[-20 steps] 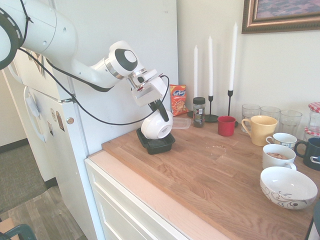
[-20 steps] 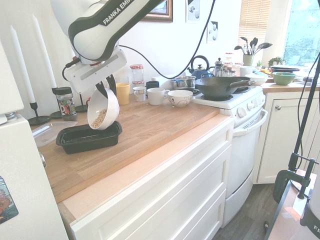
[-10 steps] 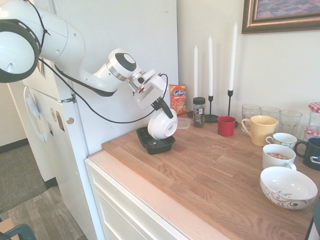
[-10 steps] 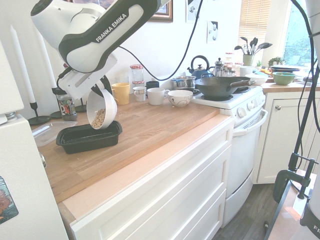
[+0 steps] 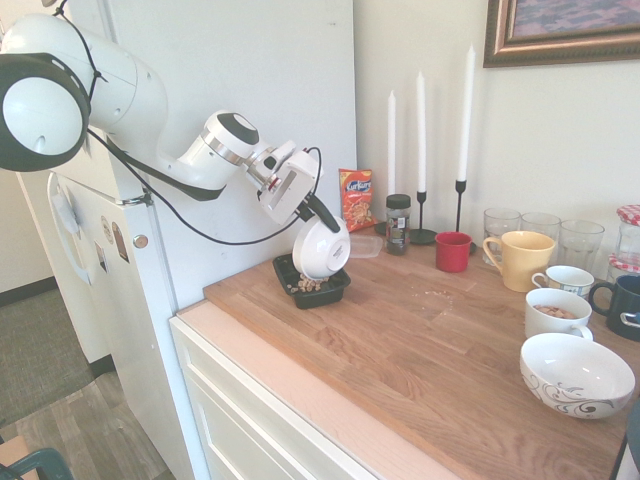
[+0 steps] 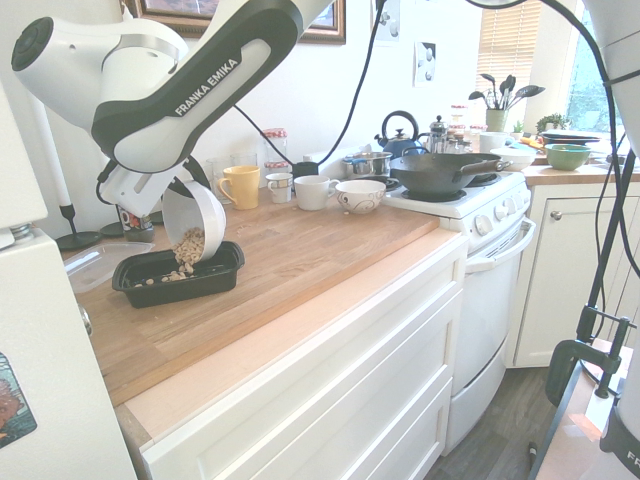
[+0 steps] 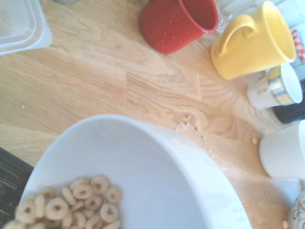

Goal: Put the cereal into the box

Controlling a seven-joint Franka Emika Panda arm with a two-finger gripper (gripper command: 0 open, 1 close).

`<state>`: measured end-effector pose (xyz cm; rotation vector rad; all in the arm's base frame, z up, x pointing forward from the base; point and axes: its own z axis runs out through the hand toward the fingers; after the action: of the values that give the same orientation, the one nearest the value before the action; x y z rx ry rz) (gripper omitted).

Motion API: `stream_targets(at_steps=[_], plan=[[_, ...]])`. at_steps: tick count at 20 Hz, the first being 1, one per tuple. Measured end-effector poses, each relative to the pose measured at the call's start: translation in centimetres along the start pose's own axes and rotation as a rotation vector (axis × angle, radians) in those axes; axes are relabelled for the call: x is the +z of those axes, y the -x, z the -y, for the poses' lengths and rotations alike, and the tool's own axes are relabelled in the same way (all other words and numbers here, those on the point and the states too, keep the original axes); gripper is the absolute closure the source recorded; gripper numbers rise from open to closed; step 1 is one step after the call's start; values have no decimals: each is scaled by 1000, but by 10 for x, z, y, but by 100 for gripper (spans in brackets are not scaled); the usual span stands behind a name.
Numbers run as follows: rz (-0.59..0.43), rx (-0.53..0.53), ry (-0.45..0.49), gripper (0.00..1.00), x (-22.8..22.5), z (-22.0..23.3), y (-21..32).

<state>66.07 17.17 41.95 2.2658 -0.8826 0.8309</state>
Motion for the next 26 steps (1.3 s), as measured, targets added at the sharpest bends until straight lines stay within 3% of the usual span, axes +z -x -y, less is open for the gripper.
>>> stream_targets(at_steps=[26], plan=[[-251, -134, 97, 100, -18, 17, 26]])
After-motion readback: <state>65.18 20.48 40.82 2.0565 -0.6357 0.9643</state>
